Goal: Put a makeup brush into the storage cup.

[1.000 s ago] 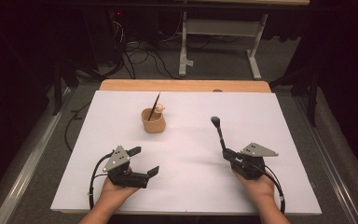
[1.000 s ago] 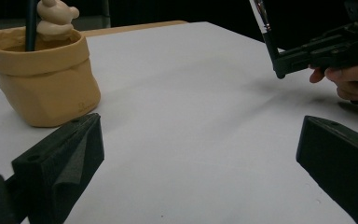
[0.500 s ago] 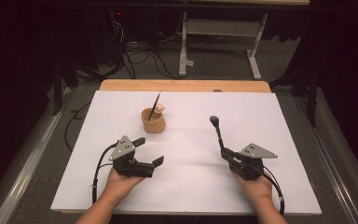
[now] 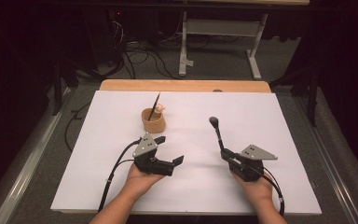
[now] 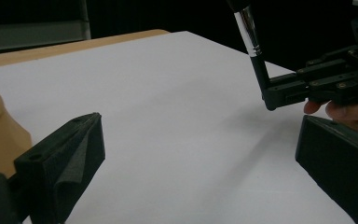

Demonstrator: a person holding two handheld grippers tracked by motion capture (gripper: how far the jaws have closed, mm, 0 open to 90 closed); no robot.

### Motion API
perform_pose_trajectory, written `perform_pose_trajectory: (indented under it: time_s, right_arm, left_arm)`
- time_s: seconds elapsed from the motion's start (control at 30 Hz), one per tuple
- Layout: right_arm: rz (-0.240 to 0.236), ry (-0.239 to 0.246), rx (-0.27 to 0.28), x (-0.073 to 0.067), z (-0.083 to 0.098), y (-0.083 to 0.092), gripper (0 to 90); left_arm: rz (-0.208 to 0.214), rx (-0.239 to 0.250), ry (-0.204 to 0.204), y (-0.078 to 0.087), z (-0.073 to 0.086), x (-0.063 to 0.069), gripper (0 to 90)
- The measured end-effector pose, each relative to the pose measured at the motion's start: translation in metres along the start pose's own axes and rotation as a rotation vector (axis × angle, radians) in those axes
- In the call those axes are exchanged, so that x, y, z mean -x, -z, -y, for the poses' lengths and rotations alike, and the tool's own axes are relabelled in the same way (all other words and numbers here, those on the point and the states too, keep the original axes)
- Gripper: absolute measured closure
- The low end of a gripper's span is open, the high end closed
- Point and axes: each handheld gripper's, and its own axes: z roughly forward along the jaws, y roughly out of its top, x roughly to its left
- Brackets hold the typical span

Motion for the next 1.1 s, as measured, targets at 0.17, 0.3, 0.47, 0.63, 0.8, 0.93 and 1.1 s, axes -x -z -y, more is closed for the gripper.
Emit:
perform_pose_trajectory:
  time_s: [0.17, 0.3, 0.47, 0.63, 0.8, 0.93, 1.1]
  right_arm:
    - [-0.003, 0.009, 0.002, -0.003, 0.001, -0.002, 81.4]
    - [-0.008, 0.017, 0.014, -0.006, 0.0, -0.003, 81.4]
    - [-0.024, 0.028, 0.02, -0.011, 0.0, -0.004, 81.4]
    - [-0.035, 0.048, 0.023, -0.019, 0.0, -0.006, 81.4]
    - [-0.055, 0.058, 0.031, -0.027, 0.0, -0.007, 81.4]
    - [-0.064, 0.067, 0.04, -0.03, 0.0, -0.008, 81.4]
    - [-0.084, 0.066, 0.053, -0.037, -0.001, -0.009, 81.4]
  left_arm:
    - [0.02, -0.003, 0.002, -0.003, 0.005, 0.005, 2.0]
    - [0.025, 0.001, 0.0, -0.002, 0.006, 0.006, 2.0]
    - [0.03, 0.005, 0.004, -0.001, 0.006, 0.007, 2.0]
    - [0.049, 0.02, 0.015, 0.001, 0.005, 0.01, 2.0]
    - [0.066, 0.035, 0.028, 0.002, 0.003, 0.013, 2.0]
    - [0.064, 0.035, 0.024, 0.002, 0.003, 0.014, 2.0]
    - [0.067, 0.037, 0.026, 0.002, 0.003, 0.016, 2.0]
